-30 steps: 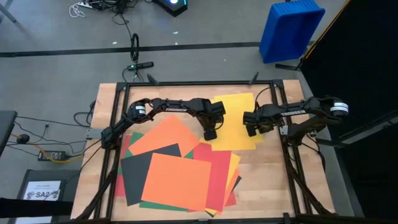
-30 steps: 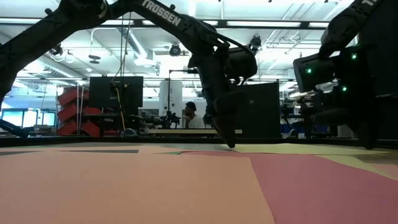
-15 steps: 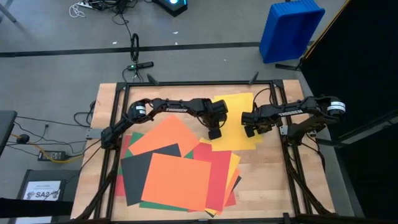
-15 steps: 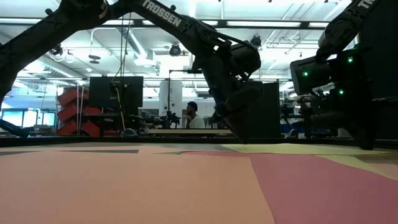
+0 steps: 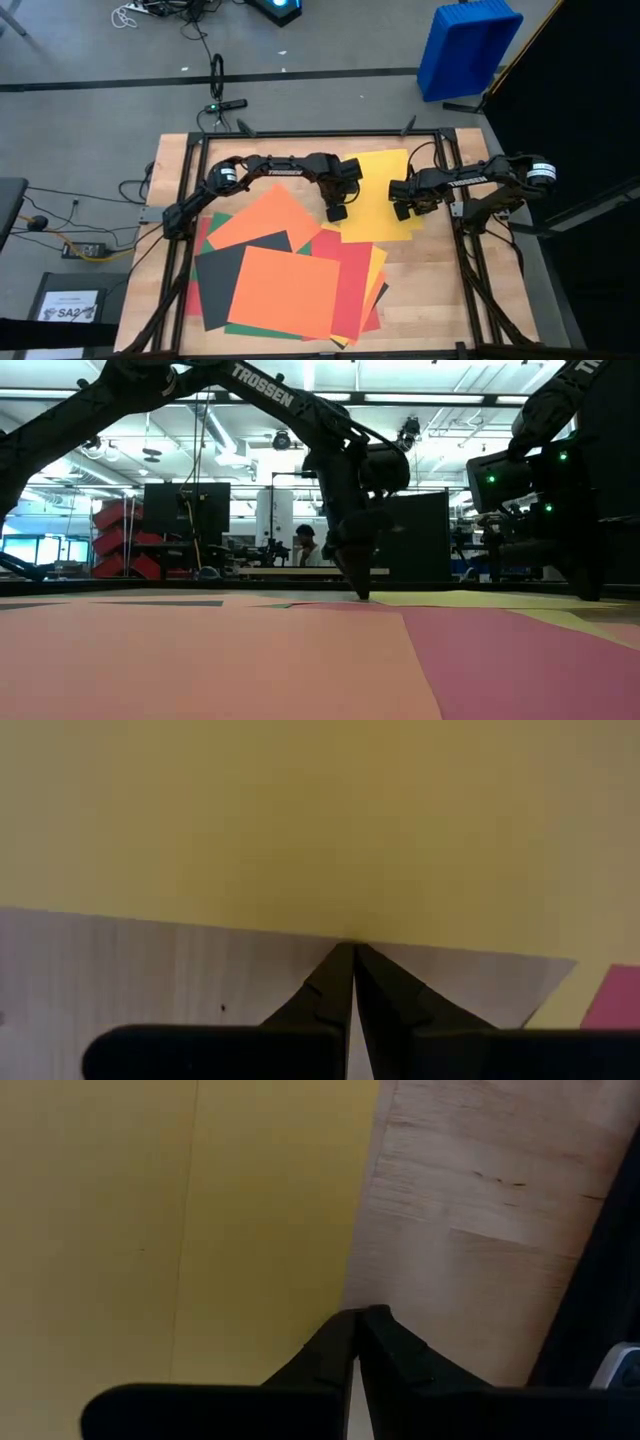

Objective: Organize paper
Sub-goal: Stack the yellow colored paper on top of the yellow colored paper

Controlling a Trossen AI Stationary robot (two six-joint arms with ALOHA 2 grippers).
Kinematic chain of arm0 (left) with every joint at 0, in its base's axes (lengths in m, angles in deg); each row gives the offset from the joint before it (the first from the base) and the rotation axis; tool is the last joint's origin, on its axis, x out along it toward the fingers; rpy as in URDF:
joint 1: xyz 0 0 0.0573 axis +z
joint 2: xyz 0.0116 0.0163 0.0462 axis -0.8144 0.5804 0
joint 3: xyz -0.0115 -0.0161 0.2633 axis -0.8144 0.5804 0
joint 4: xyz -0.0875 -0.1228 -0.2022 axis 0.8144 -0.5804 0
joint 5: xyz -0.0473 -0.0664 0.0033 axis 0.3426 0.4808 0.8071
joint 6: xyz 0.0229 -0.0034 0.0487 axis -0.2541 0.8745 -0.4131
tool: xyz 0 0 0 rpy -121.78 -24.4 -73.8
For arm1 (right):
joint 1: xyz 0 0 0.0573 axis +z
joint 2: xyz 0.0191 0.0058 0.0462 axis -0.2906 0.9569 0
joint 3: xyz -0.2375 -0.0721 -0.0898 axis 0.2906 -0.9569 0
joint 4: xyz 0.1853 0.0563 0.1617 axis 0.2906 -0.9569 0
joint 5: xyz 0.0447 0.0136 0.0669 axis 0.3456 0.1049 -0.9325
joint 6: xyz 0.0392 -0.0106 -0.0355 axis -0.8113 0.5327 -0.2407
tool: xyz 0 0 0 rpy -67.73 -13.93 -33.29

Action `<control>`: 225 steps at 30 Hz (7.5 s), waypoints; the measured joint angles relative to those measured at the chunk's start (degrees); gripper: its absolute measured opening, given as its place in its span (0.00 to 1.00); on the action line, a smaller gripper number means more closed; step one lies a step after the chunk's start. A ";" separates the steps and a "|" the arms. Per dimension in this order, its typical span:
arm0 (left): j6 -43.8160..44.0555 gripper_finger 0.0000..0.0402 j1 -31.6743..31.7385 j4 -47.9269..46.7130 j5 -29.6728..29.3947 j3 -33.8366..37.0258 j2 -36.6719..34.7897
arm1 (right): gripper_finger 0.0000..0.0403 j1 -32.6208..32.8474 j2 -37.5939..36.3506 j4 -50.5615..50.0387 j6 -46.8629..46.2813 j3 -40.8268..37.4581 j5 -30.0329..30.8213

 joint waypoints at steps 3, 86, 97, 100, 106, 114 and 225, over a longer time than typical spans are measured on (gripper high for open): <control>0.26 0.00 -0.37 1.18 0.00 0.06 1.00 | 0.00 -0.01 0.00 0.04 0.00 0.02 -0.19; -7.64 0.00 22.32 9.23 14.03 -20.22 0.92 | 0.00 30.48 -4.28 21.55 23.71 0.22 2.79; 0.60 0.00 23.13 18.42 21.29 -20.27 7.31 | 0.00 29.54 0.38 25.99 26.94 0.34 3.04; 2.11 0.00 23.98 17.24 21.89 -20.27 8.38 | 0.00 28.67 -1.00 25.68 27.61 0.14 2.32; 0.08 0.00 24.31 11.87 22.00 -20.27 8.41 | 0.00 26.82 -1.27 25.81 27.67 0.09 1.74; -4.52 0.00 24.10 0.10 24.42 -23.63 8.41 | 0.00 25.91 -4.50 25.97 26.12 0.09 2.29; 6.39 0.00 20.22 44.93 12.56 53.55 -47.15 | 0.00 -4.32 -11.67 14.69 53.08 0.03 -15.76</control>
